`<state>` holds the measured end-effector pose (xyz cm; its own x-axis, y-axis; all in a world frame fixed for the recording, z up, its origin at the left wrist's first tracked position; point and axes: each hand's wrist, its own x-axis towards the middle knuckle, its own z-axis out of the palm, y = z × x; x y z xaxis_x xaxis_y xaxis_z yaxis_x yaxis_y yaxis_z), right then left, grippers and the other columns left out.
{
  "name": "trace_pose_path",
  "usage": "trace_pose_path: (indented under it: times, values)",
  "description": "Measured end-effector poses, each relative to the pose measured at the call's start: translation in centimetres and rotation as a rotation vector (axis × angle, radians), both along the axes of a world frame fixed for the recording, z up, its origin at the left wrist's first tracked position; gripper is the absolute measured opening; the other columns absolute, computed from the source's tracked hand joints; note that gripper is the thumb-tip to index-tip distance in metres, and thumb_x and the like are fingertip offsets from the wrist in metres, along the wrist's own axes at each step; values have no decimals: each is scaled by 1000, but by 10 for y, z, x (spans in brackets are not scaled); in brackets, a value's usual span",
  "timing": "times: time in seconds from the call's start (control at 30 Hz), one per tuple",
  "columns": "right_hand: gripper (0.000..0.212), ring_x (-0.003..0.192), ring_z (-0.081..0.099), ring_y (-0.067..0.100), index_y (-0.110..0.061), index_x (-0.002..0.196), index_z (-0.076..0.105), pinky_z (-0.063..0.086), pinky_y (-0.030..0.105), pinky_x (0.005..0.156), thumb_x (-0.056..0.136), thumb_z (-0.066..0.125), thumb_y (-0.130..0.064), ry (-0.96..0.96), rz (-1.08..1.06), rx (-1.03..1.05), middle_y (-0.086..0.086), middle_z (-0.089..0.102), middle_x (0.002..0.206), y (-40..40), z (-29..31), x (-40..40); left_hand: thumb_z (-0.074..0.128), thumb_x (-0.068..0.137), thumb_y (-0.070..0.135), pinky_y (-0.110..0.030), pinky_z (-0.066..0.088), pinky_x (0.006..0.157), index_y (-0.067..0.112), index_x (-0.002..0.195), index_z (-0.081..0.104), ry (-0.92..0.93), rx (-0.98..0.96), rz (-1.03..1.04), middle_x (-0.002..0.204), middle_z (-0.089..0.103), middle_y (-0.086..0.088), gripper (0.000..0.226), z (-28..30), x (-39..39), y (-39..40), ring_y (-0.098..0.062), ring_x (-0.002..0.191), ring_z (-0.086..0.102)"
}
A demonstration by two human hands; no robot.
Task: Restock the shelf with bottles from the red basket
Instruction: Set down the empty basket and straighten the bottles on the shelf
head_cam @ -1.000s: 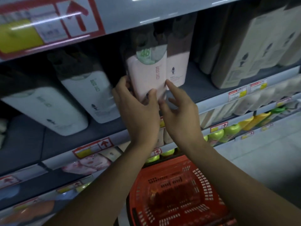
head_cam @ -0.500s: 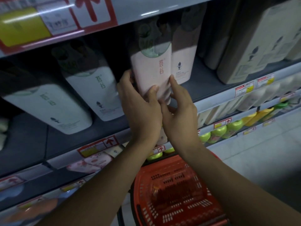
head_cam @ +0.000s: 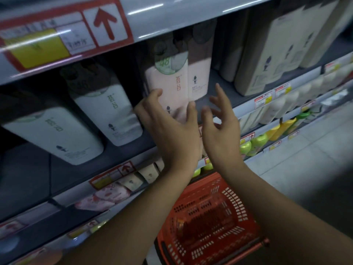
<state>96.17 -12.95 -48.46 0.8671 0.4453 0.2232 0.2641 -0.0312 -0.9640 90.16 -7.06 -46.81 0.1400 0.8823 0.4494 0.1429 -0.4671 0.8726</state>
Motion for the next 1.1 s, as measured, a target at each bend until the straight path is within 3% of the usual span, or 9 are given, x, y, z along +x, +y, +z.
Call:
trace_pose_path:
  times: [0.1,0.2,0.3,0.37,0.47,0.63,0.77,0.83,1.1]
  values:
    - [49,120,59,1,-36,153,43,53,19,91,105,54,-32,36,-102,38,-13,60,133,-27,21,16,81,84,24,-40,54,95,16,130,49,20,8,-19,135,38,0,57,13,8,-13,-25,123,52]
    - [45,120,60,2,-35,149,49,56,26,96,104,55,-33,54,-189,53,-14,62,133,-57,37,35,80,84,24,-46,51,97,16,125,51,9,6,-35,131,43,-4,51,25,22,-29,-28,120,52]
    - [43,117,62,2,-32,147,53,48,3,83,104,56,-32,51,-222,15,-11,63,135,-83,42,53,79,85,24,-44,50,95,15,123,53,50,-10,-103,125,49,-5,46,31,44,-52,-24,113,54]
    - [41,117,63,5,-31,144,56,45,-1,79,103,58,-31,39,-251,-2,-9,63,137,-98,43,68,78,86,25,-44,51,93,17,121,54,84,-21,-174,122,53,-1,43,30,62,-67,-19,109,55]
    - [39,115,65,7,-31,141,60,50,5,83,102,59,-31,18,-309,-12,-8,66,133,-115,40,101,78,86,25,-45,54,89,18,121,55,100,-40,-238,117,53,5,42,26,97,-82,-19,106,58]
    - [38,112,66,5,-28,137,64,54,19,91,99,63,-28,-9,-335,-46,-15,67,123,-118,22,177,81,83,15,-28,58,83,15,125,54,83,-33,-245,122,56,1,51,14,171,-88,-20,108,63]
    - [40,115,63,7,-28,134,65,53,26,97,95,70,-28,-57,-257,-67,-20,60,117,-93,7,231,87,73,16,-32,48,102,10,138,49,121,65,-112,135,50,-10,75,0,221,-67,-26,123,54]
    - [42,109,62,0,-27,134,65,51,15,91,93,73,-29,-70,-195,-77,-16,60,117,-81,0,247,88,70,18,-37,44,107,6,140,47,132,84,-51,136,50,-12,83,-6,239,-53,-28,126,52]
    - [39,97,66,10,-19,133,67,58,27,83,95,73,-26,-229,-83,-12,-3,60,110,-53,-21,264,90,68,21,-46,48,103,6,135,47,83,140,41,128,46,-3,81,-17,268,-38,-25,121,54]
